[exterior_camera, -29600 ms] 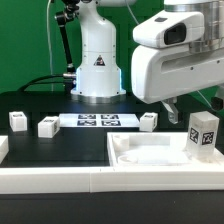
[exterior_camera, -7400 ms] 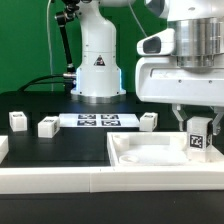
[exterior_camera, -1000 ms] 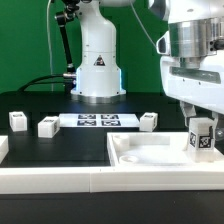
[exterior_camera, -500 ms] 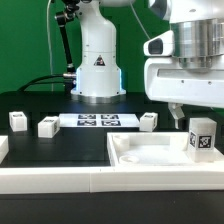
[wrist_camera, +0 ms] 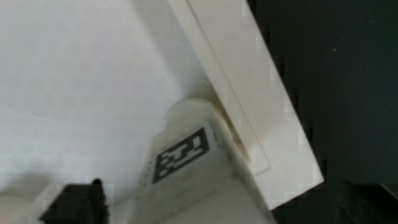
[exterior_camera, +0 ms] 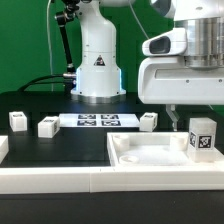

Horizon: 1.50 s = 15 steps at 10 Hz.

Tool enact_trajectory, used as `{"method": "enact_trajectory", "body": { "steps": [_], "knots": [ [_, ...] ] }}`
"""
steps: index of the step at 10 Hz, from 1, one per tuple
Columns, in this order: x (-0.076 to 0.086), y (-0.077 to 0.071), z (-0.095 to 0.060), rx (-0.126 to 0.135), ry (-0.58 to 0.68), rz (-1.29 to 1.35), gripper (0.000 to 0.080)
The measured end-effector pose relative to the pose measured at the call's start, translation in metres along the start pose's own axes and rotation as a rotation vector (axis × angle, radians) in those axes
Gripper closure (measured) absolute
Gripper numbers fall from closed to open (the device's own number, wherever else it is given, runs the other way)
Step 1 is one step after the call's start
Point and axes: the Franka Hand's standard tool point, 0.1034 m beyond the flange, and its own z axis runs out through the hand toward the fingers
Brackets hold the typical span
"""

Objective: Assemble square table

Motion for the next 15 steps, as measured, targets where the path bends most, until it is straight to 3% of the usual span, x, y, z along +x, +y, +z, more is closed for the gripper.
{"method": "enact_trajectory", "body": {
  "steps": [6, 8, 9, 10, 12, 15],
  "knots": [
    [0.003, 0.0047, -0.0004, -0.02, 0.005, -0.445, 0.0151],
    [0.0039, 0.0062, -0.0004, -0.019, 0.005, -0.449, 0.038],
    [0.0039, 0.0062, -0.0004, -0.019, 0.005, -0.445, 0.038],
    [0.0041, 0.0062, -0.0005, -0.019, 0.006, -0.426, 0.051],
    [0.0041, 0.0062, -0.0005, -0.018, 0.006, -0.387, 0.051],
    [0.0029, 0.0048, -0.0005, -0.019, 0.014, -0.114, 0.051]
  ]
}}
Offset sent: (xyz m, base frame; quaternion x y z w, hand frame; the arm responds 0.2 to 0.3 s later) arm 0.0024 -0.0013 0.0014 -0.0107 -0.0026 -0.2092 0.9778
